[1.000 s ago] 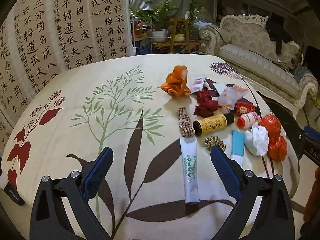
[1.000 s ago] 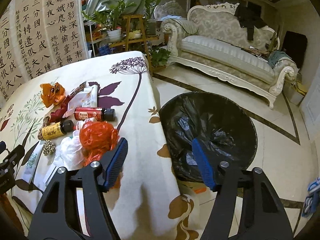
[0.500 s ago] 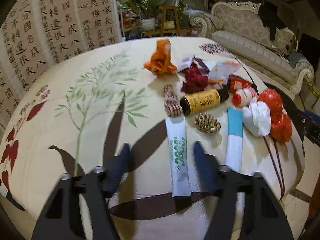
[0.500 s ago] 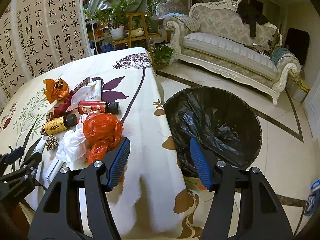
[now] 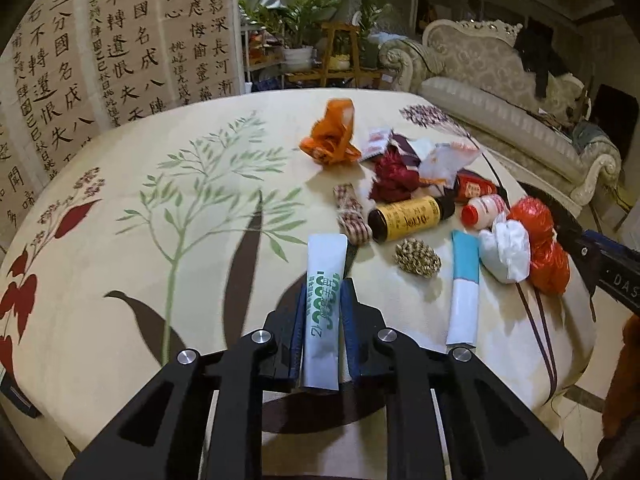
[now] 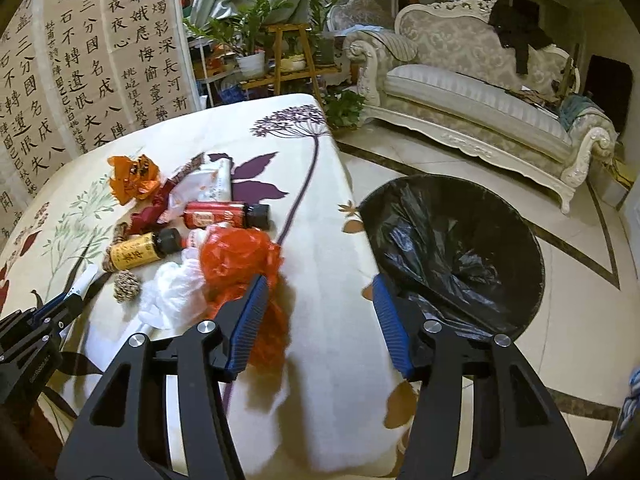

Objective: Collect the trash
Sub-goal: 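Grasp the white green-lettered tube with the left gripper while the right gripper approaches the orange bag, then grasp the orange plastic bag with the right gripper and lift it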

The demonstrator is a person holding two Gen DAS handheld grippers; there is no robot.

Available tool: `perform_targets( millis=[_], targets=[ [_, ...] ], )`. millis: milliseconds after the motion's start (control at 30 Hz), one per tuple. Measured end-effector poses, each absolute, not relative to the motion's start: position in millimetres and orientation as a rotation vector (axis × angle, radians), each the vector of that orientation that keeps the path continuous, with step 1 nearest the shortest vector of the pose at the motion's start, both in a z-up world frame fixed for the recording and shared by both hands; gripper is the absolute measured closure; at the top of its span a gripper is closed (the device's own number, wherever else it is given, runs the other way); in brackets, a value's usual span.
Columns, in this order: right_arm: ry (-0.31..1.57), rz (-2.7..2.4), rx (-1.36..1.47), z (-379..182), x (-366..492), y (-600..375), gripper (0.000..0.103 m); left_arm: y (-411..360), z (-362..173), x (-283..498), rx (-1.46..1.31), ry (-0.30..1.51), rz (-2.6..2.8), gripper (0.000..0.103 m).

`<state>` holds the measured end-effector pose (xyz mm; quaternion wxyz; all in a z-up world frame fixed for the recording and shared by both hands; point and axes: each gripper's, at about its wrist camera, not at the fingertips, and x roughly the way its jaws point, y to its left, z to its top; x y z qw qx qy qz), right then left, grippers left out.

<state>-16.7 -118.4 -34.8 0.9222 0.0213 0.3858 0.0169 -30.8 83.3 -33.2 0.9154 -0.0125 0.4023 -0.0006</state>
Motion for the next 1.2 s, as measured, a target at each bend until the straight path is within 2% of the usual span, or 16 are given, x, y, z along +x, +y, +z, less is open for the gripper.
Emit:
perform_targets(
  millis=[900, 1033, 1200],
  targets=[
    [0.836, 0.143, 0.059, -41, -7, -91, 0.055, 103, -26, -24, -0.043, 0.776, 0.060, 0.084],
    [0.864, 0.141, 0.057, -49, -1, -87, 0.064, 107, -27, -23, -0.053, 0.777, 0.069, 0.084],
    [0.843, 0.134, 0.045, -47, -4, -87, 0.068, 106, -26, -21, -0.053, 0.772, 0.067, 0.084]
  ],
)
